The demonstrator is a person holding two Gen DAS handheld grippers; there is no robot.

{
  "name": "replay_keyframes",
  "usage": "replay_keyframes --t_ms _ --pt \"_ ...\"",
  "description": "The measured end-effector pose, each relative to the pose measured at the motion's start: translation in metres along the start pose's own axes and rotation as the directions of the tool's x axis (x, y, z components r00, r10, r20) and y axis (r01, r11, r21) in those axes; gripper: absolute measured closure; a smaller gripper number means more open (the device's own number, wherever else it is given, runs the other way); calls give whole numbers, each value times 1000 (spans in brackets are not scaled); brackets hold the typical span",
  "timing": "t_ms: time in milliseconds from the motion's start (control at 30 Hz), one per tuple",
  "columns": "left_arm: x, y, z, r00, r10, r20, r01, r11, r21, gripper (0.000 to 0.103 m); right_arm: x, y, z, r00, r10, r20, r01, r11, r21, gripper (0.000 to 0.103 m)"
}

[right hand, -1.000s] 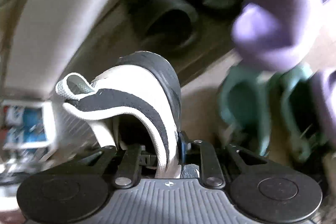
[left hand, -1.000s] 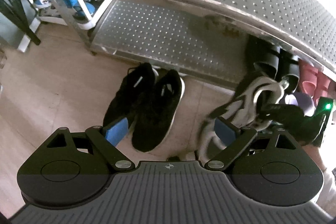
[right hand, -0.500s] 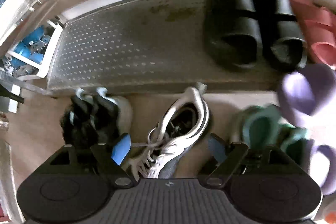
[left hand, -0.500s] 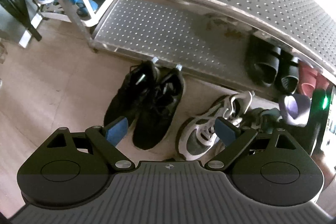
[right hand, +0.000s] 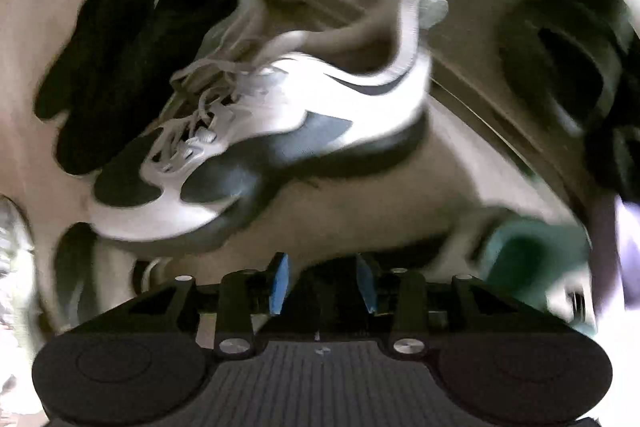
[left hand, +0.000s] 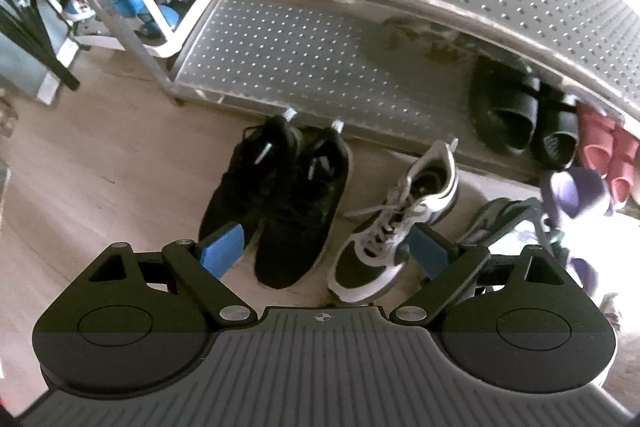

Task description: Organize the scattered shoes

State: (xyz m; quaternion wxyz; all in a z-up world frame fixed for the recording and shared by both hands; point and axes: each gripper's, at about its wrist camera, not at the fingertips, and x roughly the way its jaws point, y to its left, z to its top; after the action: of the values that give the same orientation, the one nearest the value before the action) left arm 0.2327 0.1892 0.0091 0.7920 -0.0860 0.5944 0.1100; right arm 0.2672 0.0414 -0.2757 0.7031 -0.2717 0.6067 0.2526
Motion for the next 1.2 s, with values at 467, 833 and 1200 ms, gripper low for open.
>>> replay_keyframes --t_ms 467,833,1200 --pt "4 -9 -4 1000 -5 -16 5 999 42 10 21 -66 -97 946 -151 -288 181 980 78 103" --pt "-12 4 -13 998 -60 1 60 997 38 10 -64 -2 -125 982 189 -13 -180 951 251 23" --pt "0 -9 -29 1000 17 -24 -12 979 201 9 -36 89 -55 957 292 0 -291 954 -74 14"
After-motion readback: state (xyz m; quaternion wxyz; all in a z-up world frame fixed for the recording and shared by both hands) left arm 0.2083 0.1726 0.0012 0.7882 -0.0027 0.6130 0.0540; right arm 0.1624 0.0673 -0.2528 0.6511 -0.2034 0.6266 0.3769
